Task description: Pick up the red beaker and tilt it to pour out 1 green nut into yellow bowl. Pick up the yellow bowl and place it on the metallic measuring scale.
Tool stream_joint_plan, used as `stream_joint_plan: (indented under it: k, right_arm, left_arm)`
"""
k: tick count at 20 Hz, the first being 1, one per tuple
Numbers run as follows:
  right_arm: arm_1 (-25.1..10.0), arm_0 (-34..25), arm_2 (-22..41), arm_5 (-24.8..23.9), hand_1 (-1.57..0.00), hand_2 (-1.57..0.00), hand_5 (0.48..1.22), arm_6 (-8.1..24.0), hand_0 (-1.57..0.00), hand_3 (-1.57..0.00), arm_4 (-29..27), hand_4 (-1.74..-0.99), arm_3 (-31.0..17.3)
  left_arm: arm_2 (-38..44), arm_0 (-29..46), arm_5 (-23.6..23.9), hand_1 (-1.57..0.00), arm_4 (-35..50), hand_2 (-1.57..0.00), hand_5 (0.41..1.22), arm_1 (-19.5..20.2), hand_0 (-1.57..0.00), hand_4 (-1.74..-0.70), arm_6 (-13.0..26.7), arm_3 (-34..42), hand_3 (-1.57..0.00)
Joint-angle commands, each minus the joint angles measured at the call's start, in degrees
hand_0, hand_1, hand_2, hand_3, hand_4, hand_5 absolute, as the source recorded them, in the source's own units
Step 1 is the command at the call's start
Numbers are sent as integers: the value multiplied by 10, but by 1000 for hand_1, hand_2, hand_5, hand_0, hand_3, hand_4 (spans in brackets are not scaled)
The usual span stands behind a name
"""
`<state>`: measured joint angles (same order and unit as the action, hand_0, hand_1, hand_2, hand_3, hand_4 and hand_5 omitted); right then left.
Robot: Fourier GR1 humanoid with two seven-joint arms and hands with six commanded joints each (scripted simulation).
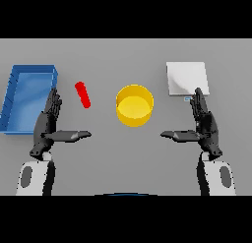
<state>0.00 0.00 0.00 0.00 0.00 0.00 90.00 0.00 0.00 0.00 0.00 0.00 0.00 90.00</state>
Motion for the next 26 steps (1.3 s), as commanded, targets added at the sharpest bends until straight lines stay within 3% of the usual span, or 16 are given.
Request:
stream_joint_plan:
  k: [1, 6, 7, 8, 11, 14, 18, 19, 26]
  right_arm:
    - [0, -1, 0, -1, 1, 1, 578, 0, 1, 1, 0, -1071, 0]
    - [0, -14, -1, -4, 1, 1, 578, 8, 1, 1, 1, -1071, -6]
    - [-26, 7, 23, -20, 1, 1, 578, -35, 1, 1, 65, -1071, 21]
    - [-33, 22, 46, -32, 1, 1, 577, -57, 1, 1, 109, -1072, 37]
    - [-41, 46, 71, -43, 1, 1, 581, -61, 1, 1, 159, -1071, 64]
    - [-42, 43, 72, -31, 1, 1, 600, -46, 1, 1, 149, -1118, 73]
    - [-43, 46, 68, -12, 1, 1, 627, -57, 1, 1, 124, -1180, 74]
    - [-40, 40, 67, -11, 1, 1, 626, -46, 1, 1, 119, -1189, 74]
    - [-40, 37, 62, 0, 1, 1, 626, -49, 1, 1, 105, -1229, 65]
  left_arm:
    - [-1, 1, 0, 1, 0, 1, 660, 0, 1, -1141, -1, 1, 1]
    - [-9, 9, 3, 1, -5, 1, 660, -6, 1, -1141, -2, 12, 1]
    - [-34, 37, -3, 1, -37, 1, 660, 10, 1, -1141, -18, 44, 1]
    - [-51, 60, -9, 1, -57, 1, 660, 21, 1, -1143, -24, 69, 1]
    - [-75, 89, -11, 1, -82, 1, 660, 35, 1, -1138, 3, 123, 1]
    - [-89, 91, -14, 1, -91, 1, 652, 33, 1, -1139, 38, 135, 1]
    - [-71, 42, -18, 1, -85, 1, 647, 38, 1, -1137, 58, 76, 1]
    - [-66, 25, -18, 1, -83, 1, 643, 36, 1, -1145, 67, 54, 1]
    - [-26, -94, -18, 1, -82, 1, 637, 40, 1, -1178, 18, -112, 1]
